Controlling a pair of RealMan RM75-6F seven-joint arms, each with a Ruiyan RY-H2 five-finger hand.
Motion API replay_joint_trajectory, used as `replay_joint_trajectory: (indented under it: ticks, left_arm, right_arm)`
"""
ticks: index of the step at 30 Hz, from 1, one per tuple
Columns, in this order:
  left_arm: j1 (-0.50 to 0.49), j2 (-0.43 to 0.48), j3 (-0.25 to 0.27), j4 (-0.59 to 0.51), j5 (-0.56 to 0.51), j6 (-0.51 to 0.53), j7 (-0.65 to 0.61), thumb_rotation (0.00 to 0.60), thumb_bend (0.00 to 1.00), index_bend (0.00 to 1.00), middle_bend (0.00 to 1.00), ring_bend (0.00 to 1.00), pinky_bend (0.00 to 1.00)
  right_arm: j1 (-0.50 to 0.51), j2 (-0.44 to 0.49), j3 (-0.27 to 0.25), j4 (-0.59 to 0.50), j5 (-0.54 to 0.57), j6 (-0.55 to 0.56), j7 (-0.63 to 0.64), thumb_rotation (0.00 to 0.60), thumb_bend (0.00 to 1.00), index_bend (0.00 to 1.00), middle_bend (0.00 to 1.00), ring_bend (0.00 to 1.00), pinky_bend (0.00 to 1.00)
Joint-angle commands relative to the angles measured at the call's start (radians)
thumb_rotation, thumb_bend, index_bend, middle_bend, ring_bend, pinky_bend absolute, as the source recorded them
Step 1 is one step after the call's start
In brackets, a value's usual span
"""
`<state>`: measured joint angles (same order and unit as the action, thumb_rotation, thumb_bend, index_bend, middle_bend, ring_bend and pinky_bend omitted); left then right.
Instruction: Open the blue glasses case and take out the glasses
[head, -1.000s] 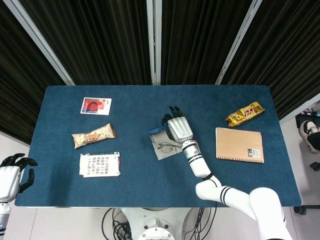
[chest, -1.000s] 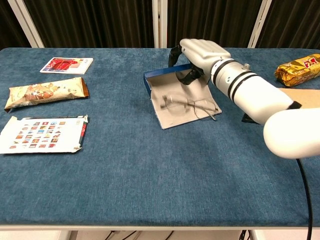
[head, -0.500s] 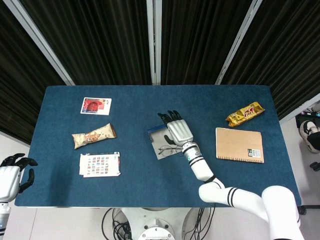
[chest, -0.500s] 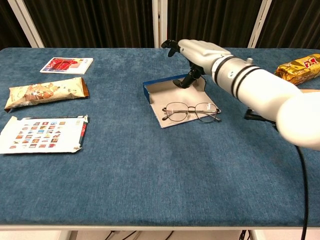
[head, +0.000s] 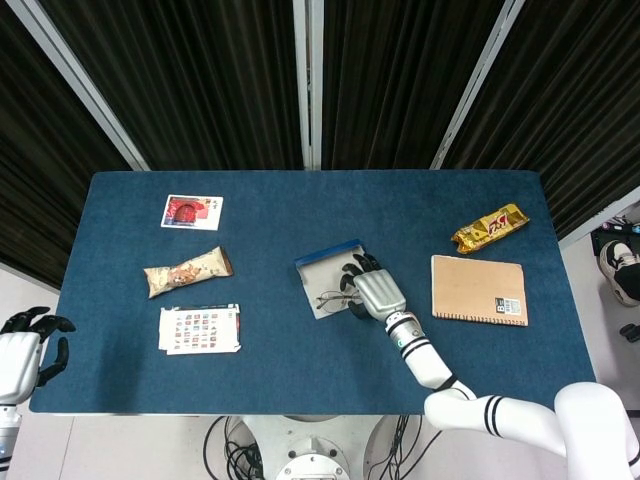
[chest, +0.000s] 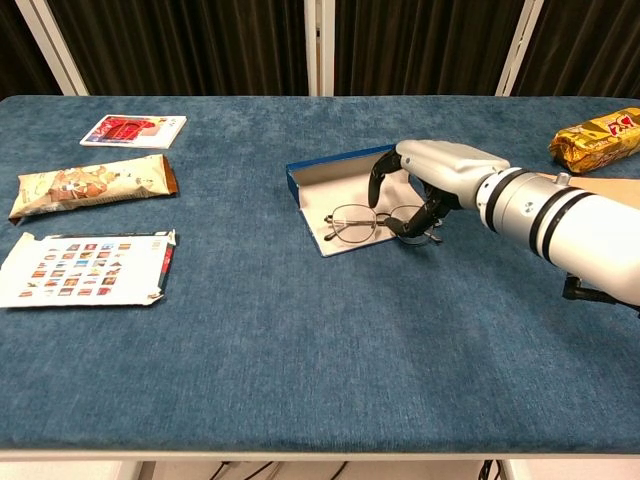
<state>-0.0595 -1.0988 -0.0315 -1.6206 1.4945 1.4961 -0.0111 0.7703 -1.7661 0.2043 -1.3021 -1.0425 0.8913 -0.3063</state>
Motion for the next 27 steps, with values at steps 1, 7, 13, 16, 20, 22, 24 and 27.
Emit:
replay_joint_trajectory:
  ticks: [1,7,13,16,20,22,24,27]
  left_arm:
    - [0.000,0.000,0.000,0.000,0.001,0.000,-0.001,0.600,0.57,0.45,0.44,0.21,0.24]
    - [0.000,0.000,0.000,0.000,0.000,0.000,-0.001,0.600,0.57,0.45,0.44,0.21,0.24]
    - [0.000,0.000,0.000,0.000,0.001,0.000,-0.002,0.600,0.57,0.45,0.44,0.21,0.24]
    - [0.000,0.000,0.000,0.000,0.001,0.001,-0.002,0.600,0.57,0.45,0.44,0.21,0.24]
    - [0.000,0.000,0.000,0.001,0.001,0.000,-0.002,0.600,0.57,0.45,0.44,0.21,0.24]
    - [0.000,0.000,0.000,0.000,0.001,0.000,-0.001,0.600,0.57,0.45,0.44,0.21,0.24]
    - [0.000,0.000,0.000,0.000,0.001,0.001,0.001,0.600,0.57,0.45,0.44,0.21,0.24]
    - [0.001,0.000,0.000,-0.002,0.000,0.001,0.003,0.600,0.57,0.45,0.44,0.21,0.24]
  right_arm:
    - [0.004,-0.006,0.000,0.011,0.006,-0.009,0.002,0.600,0.40,0.43,0.20,0.00,0.00]
    - [0.010,-0.018,0.001,0.030,0.003,-0.020,0.014,0.600,0.45,0.48,0.21,0.00,0.00]
    - [0.012,-0.028,-0.002,0.037,-0.020,-0.018,0.029,0.600,0.48,0.64,0.26,0.00,0.00]
    - [0.005,-0.018,-0.016,0.015,-0.067,0.000,0.047,0.600,0.48,0.69,0.28,0.00,0.00]
    - [-0.007,0.022,-0.052,-0.058,-0.177,0.031,0.095,0.600,0.48,0.71,0.29,0.00,0.00]
    - [-0.002,0.040,-0.065,-0.092,-0.230,0.031,0.120,0.600,0.48,0.71,0.29,0.00,0.00]
    - [0.018,0.057,-0.078,-0.122,-0.277,0.005,0.143,0.600,0.47,0.71,0.29,0.00,0.00]
    - [0.061,0.046,-0.078,-0.125,-0.315,-0.035,0.126,0.600,0.45,0.70,0.29,0.00,0.00]
